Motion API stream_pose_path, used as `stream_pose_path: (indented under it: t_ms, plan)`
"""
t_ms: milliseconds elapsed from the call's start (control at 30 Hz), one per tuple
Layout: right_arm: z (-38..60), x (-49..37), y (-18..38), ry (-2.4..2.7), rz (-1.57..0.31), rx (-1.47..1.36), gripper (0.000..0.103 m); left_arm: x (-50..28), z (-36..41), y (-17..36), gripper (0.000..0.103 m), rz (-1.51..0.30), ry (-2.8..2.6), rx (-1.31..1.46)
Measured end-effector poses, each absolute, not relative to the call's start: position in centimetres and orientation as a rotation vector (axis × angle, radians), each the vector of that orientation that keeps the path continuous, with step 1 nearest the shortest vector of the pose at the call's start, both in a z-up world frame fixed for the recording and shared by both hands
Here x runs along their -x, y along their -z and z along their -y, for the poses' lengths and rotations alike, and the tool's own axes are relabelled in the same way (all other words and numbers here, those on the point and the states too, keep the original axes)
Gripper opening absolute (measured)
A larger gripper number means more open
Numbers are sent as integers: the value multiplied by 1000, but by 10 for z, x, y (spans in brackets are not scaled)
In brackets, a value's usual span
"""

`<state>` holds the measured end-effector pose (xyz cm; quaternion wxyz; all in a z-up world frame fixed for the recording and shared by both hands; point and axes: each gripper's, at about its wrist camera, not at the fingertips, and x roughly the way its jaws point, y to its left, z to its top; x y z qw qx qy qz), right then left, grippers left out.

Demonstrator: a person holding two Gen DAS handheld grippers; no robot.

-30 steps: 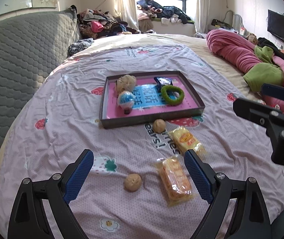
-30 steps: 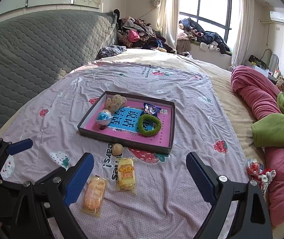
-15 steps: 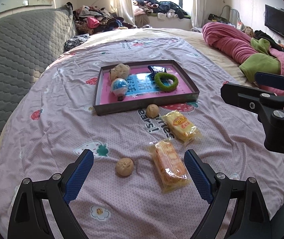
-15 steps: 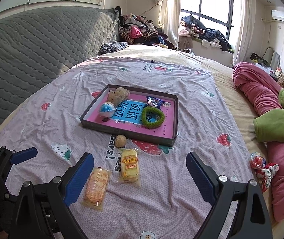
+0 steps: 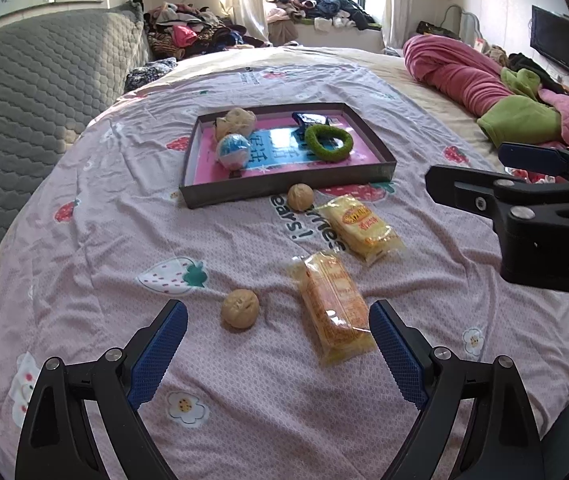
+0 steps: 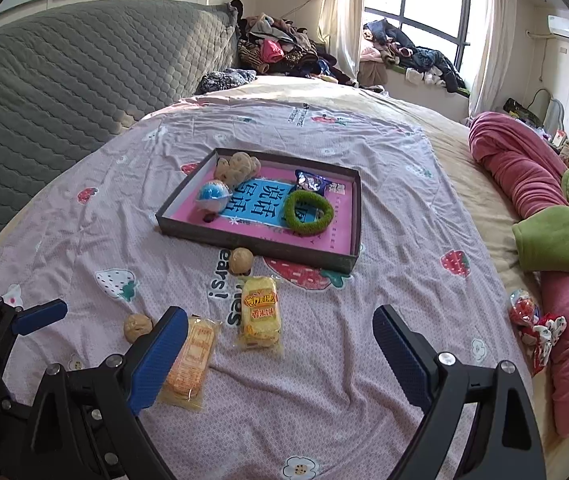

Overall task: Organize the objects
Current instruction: 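Withdraw both tools from the tray toward the round bun and yellow cake pack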

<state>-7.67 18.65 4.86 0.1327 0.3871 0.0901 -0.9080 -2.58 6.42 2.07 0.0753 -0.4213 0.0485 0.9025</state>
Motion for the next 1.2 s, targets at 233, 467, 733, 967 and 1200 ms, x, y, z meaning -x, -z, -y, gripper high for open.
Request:
stream_pose_path:
  t_ms: [233,467,733,967,1200]
  plan:
    - [-188,81,-36,2626,-268,-1154,94,27,-66,-7,93,-146,-2691,1295]
    - [-191,87,-23,2619,-267,-1188,94,30,-65,-1,93,-146,-2693,1306]
    - [-188,91,-11,2605,-282,-1217,94,35,-54,8,93,-120,-2694,1330]
    - [-185,94,-3,2595,-283,-1230,94,39,-49,14,93,-109,-2693,1345]
    - [-186,99,4,2592,-277,-1248,94,42,-53,15,93,-93,-2679,1337]
